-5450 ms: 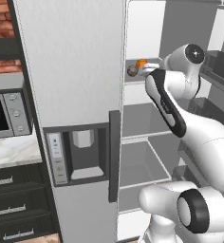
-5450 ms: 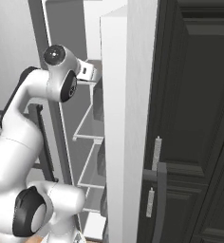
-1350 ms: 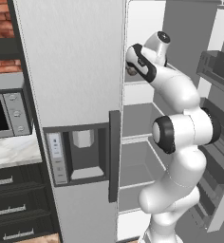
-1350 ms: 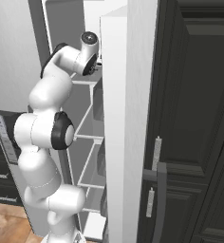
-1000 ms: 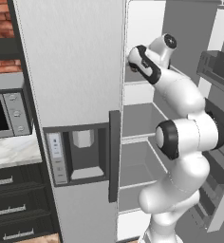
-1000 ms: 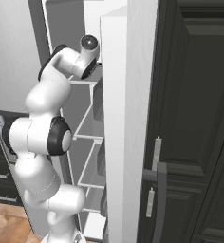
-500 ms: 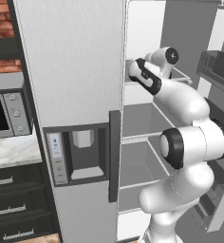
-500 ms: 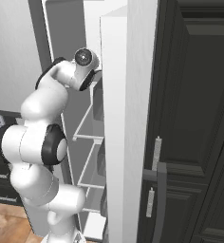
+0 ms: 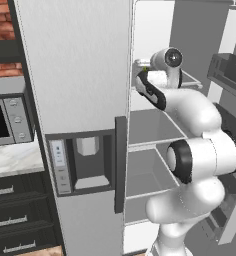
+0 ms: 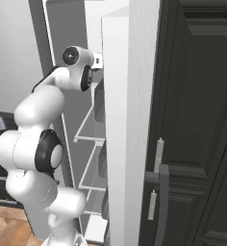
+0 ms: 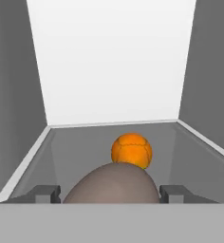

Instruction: Pick the egg and butter from the fridge and place them by the bowl for mixing.

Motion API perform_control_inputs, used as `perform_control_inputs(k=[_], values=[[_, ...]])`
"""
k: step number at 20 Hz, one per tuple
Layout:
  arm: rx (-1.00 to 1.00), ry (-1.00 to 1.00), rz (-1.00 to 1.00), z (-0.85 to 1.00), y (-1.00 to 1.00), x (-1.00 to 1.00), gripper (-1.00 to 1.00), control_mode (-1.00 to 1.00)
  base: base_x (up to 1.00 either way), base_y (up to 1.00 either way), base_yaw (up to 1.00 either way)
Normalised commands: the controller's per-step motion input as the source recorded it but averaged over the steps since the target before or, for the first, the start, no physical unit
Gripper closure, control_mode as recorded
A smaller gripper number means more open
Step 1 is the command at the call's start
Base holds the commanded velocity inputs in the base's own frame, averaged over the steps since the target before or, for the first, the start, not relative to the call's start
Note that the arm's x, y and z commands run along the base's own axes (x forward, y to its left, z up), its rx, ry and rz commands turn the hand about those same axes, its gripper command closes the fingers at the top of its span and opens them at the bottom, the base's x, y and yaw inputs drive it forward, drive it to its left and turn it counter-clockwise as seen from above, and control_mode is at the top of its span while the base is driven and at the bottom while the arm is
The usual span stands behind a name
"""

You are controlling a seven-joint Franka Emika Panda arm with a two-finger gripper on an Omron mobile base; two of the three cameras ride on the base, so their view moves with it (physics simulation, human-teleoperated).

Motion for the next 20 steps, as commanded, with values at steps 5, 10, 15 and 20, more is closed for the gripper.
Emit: perform_control_inputs(k=[5,10,15,20], values=[[0.00,0.00,-0.20,0.13,-0.01,-0.50,1.00,-1.00,0.00,0.00,0.00],[0.00,0.02,-0.12,0.05,0.00,-0.83,1.00,-1.00,0.00,0.00,0.00],[0.02,0.03,-0.11,0.19,0.00,-0.99,1.00,-1.00,0.00,0.00,0.00],[0.04,0.06,-0.12,0.28,0.00,-0.94,1.00,-1.00,0.00,0.00,0.00]])
